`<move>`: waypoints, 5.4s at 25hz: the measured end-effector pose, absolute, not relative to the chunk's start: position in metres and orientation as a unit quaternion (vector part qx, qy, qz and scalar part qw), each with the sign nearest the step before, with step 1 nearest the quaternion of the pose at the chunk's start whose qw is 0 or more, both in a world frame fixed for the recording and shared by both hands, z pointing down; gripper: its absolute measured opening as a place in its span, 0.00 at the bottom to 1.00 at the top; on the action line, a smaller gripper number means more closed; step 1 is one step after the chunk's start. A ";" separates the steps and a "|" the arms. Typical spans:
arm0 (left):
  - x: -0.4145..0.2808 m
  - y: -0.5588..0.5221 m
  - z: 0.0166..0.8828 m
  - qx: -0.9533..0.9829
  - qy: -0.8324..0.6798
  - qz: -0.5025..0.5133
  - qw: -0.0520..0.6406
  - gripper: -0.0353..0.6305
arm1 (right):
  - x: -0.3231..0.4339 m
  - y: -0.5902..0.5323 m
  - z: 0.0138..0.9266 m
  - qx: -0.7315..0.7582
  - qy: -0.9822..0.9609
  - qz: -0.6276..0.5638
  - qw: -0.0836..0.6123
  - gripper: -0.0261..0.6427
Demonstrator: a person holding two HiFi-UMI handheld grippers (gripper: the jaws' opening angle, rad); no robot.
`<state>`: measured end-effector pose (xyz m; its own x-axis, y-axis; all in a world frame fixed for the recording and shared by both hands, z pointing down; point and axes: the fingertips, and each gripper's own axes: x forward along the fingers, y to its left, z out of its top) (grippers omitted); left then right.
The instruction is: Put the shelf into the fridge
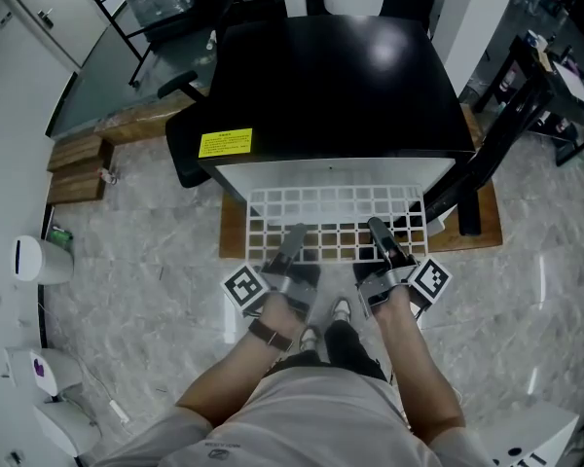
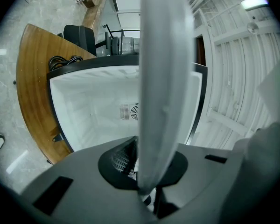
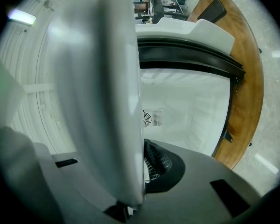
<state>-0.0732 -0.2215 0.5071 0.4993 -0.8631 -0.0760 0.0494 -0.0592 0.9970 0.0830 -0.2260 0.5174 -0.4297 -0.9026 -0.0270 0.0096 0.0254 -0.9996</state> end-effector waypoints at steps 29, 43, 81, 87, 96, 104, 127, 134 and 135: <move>-0.073 -0.296 0.508 0.624 -0.338 -0.387 0.589 0.09 | 0.091 -0.303 0.517 -0.394 0.596 -0.573 0.401 0.11; -0.075 -0.337 0.509 0.618 -0.356 -0.398 0.577 0.09 | 0.089 -0.345 0.515 -0.397 0.601 -0.566 0.401 0.11; -0.078 -0.397 0.504 0.584 -0.401 -0.474 0.522 0.09 | 0.089 -0.405 0.496 -0.390 0.598 -0.538 0.449 0.11; -0.074 -0.378 0.504 0.589 -0.394 -0.468 0.528 0.14 | 0.096 -0.379 0.520 -0.406 0.576 -0.549 0.450 0.11; -0.055 -0.355 0.511 0.586 -0.405 -0.435 0.550 0.14 | 0.095 -0.361 0.510 -0.411 0.582 -0.549 0.437 0.11; -0.045 -0.325 0.518 0.597 -0.395 -0.402 0.571 0.11 | 0.089 -0.329 0.519 -0.420 0.587 -0.560 0.406 0.11; -0.038 -0.249 0.483 0.642 -0.347 -0.361 0.581 0.06 | 0.067 -0.258 0.485 -0.394 0.618 -0.557 0.389 0.07; -0.042 -0.243 0.477 0.644 -0.344 -0.367 0.576 0.06 | 0.065 -0.250 0.482 -0.395 0.625 -0.550 0.388 0.07; -0.043 -0.242 0.476 0.644 -0.344 -0.367 0.577 0.06 | 0.065 -0.248 0.481 -0.396 0.625 -0.550 0.387 0.07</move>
